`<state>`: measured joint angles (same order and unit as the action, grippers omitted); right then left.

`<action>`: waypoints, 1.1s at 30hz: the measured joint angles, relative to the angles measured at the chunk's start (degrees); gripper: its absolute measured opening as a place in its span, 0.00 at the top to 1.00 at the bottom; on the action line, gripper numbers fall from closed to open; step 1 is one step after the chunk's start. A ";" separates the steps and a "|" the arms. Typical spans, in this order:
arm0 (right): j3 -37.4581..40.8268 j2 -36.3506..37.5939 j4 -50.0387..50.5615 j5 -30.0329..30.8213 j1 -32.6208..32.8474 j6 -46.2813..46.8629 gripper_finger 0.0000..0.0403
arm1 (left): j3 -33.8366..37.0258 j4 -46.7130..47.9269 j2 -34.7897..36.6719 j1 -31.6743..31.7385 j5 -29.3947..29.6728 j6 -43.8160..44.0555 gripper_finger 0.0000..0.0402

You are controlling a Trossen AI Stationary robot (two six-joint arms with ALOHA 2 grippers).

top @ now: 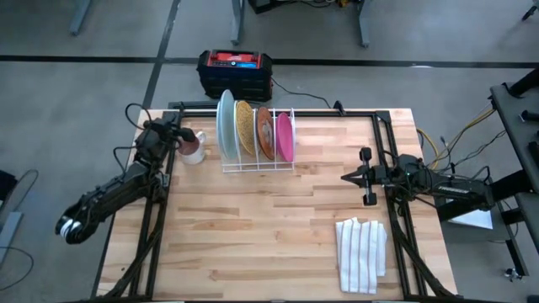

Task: Sort dishes
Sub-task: Return to Home Position

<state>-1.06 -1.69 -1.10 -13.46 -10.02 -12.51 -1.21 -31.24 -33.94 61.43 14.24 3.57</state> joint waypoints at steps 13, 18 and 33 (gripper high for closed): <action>0.00 0.00 0.00 -0.01 0.00 0.01 1.00 | -0.02 -0.03 -4.22 0.00 0.20 0.00 1.00; 0.00 0.00 0.00 0.01 0.00 0.04 1.00 | -0.02 -0.04 -5.73 0.00 0.20 0.00 1.00; -0.01 0.00 0.00 0.00 -0.01 0.00 1.00 | -0.02 -0.04 -6.25 0.00 0.26 -0.02 1.00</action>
<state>-1.07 -1.69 -1.10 -13.47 -10.04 -12.51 -1.23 -31.29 -40.18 61.43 14.50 3.55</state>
